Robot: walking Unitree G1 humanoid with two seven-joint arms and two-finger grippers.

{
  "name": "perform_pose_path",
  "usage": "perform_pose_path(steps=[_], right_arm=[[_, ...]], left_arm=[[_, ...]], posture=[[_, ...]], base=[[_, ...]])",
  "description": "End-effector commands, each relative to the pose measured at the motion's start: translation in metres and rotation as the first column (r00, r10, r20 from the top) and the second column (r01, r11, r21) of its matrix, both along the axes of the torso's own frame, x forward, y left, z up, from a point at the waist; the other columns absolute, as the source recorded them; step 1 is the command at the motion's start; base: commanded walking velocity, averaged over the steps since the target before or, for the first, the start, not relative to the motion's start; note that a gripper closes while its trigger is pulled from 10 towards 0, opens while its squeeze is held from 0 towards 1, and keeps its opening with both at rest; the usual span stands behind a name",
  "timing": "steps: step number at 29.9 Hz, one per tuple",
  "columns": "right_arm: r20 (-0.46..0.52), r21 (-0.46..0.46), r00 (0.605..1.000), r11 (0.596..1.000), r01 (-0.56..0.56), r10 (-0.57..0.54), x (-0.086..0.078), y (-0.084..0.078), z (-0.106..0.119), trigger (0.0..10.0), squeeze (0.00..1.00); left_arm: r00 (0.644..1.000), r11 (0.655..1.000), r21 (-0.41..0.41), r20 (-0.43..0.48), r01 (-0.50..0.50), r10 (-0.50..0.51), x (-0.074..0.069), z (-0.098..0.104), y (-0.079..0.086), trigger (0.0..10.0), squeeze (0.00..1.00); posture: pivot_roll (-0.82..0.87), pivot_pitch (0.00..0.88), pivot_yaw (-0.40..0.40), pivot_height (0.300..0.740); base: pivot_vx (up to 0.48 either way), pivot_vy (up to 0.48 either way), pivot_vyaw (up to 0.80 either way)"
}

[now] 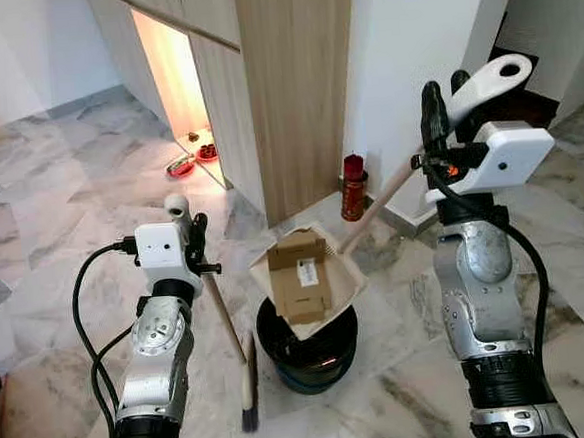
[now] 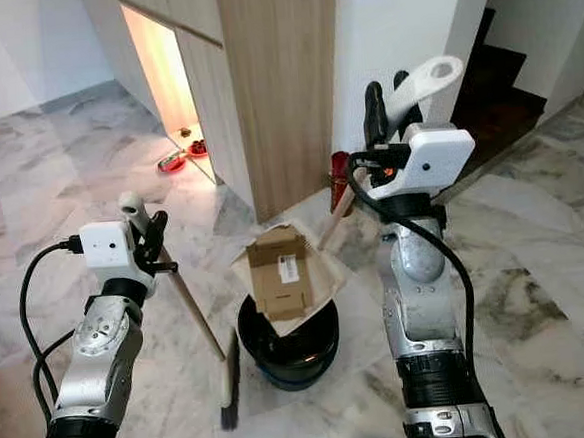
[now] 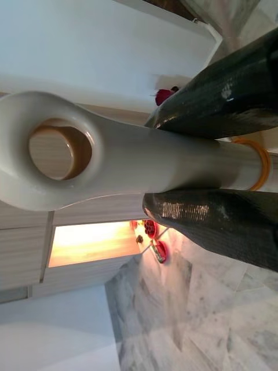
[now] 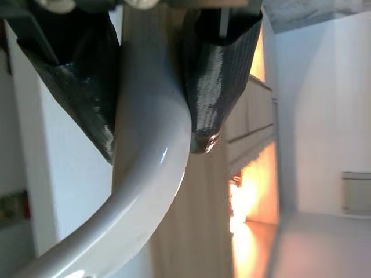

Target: Sweep floor

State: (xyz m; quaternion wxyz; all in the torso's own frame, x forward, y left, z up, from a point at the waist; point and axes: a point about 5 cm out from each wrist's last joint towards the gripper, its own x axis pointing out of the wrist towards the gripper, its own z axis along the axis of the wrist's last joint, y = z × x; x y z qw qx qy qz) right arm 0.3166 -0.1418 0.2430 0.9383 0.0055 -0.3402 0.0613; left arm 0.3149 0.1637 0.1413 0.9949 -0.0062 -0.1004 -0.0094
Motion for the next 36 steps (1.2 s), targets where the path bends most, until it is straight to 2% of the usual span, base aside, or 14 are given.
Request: perform_pose_path(steps=[1, 5, 9, 16, 21, 36], right_arm=[[0.148, -0.006, 0.988, 0.999, -0.039, 0.039, -0.013, 0.008, 0.025, 10.0, 0.00], [0.158, -0.028, 0.985, 0.998, -0.061, 0.065, -0.017, 0.010, 0.026, 10.0, 0.00], [0.165, -0.150, 0.977, 0.983, -0.108, 0.132, -0.025, 0.018, 0.023, 10.0, 0.00], [0.160, -0.194, 0.978, 0.975, -0.105, 0.137, -0.030, 0.016, 0.021, 10.0, 0.00], [0.157, -0.295, 0.974, 0.949, -0.109, 0.161, -0.034, 0.018, 0.019, 10.0, 0.00], [0.138, -0.314, 0.978, 0.944, -0.106, 0.156, -0.034, 0.020, 0.016, 10.0, 0.00]], left_arm=[[0.999, 1.000, -0.002, 0.050, 0.004, -0.004, 0.000, 0.013, 0.001, 10.0, 0.00], [0.999, 1.000, -0.004, 0.050, 0.003, -0.003, 0.000, 0.013, 0.001, 10.0, 0.00], [0.999, 1.000, -0.003, 0.051, 0.001, -0.001, 0.001, 0.013, 0.002, 10.0, 0.00], [0.999, 1.000, -0.004, 0.051, 0.001, -0.001, 0.002, 0.014, 0.001, 10.0, 0.00], [0.999, 1.000, -0.005, 0.051, 0.001, -0.001, 0.002, 0.014, 0.002, 10.0, 0.00], [0.999, 1.000, -0.003, 0.052, 0.000, 0.001, 0.003, 0.014, 0.002, 10.0, 0.00]], posture=[[-0.05, 0.000, 0.028, 0.740], [-0.05, 0.000, 0.029, 0.740], [-0.05, 0.000, 0.030, 0.740], [-0.05, 0.000, 0.031, 0.740], [-0.05, 0.000, 0.031, 0.740], [-0.04, 0.000, 0.028, 0.740]], base=[[0.000, 0.000, 0.00], [0.000, 0.000, 0.00], [0.000, 0.000, 0.00], [0.000, 0.000, 0.00], [0.000, 0.000, 0.00], [0.000, 0.000, 0.00]])
